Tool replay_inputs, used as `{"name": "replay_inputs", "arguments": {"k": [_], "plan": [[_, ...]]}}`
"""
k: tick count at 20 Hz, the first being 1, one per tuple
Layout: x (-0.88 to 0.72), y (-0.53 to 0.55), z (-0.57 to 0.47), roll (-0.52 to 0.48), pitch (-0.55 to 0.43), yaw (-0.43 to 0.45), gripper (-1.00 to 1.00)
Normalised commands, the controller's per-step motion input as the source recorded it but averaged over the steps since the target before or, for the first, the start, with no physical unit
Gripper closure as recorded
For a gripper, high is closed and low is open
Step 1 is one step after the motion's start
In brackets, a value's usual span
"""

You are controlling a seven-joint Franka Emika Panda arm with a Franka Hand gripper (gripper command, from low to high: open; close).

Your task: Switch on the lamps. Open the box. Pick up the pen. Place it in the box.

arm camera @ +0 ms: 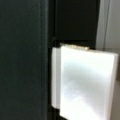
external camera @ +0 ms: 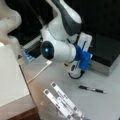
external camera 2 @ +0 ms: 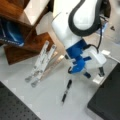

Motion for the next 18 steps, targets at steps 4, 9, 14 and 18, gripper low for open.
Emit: {"name": "replay_inputs", "arguments": {"k": [4, 9, 14, 18], "plan": [[0.22, -0.11, -0.12, 0.275, -0.039, 0.067, -1.00], [0.15, -0.10, -0.06, 0.256, -0.021, 0.055, -1.00], [0.13, -0.06, -0.03, 0.269, -0.030, 0.040, -1.00], [0.08, -0.02, 0.00, 0.263, -0.014, 0.049, -1.00]]}}
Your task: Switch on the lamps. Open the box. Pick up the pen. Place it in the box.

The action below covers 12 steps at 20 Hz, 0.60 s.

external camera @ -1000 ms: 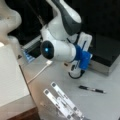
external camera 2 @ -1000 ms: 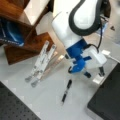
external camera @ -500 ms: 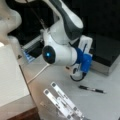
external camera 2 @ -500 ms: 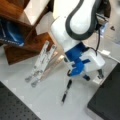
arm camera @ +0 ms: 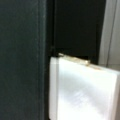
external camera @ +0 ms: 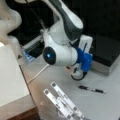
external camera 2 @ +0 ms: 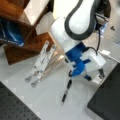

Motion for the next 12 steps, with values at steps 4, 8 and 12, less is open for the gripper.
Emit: {"name": "replay_inputs", "arguments": {"k": [4, 8, 12], "plan": [[0.08, -0.01, -0.01, 0.266, -0.015, 0.038, 1.00], [0.11, 0.01, -0.03, 0.234, -0.032, -0.007, 1.00], [0.11, 0.01, -0.05, 0.229, -0.032, -0.012, 1.00]]}}
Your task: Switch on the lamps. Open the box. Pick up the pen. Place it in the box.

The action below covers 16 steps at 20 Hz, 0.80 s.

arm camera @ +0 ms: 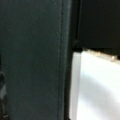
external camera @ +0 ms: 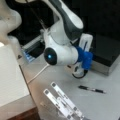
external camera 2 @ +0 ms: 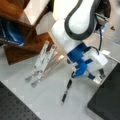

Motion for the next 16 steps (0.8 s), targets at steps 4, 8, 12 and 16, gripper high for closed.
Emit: {"name": "replay_inputs", "arguments": {"k": [4, 8, 12, 16], "plan": [[0.11, 0.05, -0.06, 0.218, -0.027, -0.013, 1.00], [0.15, 0.03, -0.04, 0.190, -0.010, -0.027, 1.00], [0.14, 0.03, 0.05, 0.166, 0.021, -0.029, 1.00], [0.11, 0.02, 0.15, 0.147, 0.062, -0.040, 1.00]]}}
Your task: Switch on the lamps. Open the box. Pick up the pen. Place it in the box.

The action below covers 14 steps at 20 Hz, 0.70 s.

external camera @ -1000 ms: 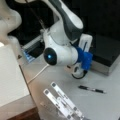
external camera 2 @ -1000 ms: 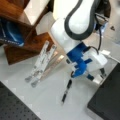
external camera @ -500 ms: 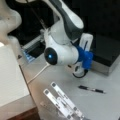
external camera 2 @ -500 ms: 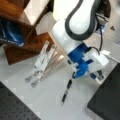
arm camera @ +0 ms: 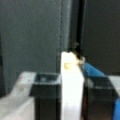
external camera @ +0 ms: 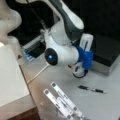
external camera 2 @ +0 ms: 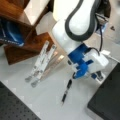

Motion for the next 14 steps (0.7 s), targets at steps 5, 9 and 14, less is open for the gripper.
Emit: {"name": "replay_inputs", "arguments": {"k": [5, 9, 14], "plan": [[0.09, 0.04, 0.27, 0.123, 0.146, -0.042, 1.00], [0.09, 0.07, 0.36, 0.015, 0.162, -0.034, 1.00], [0.11, 0.09, 0.34, -0.062, 0.136, 0.027, 1.00]]}}
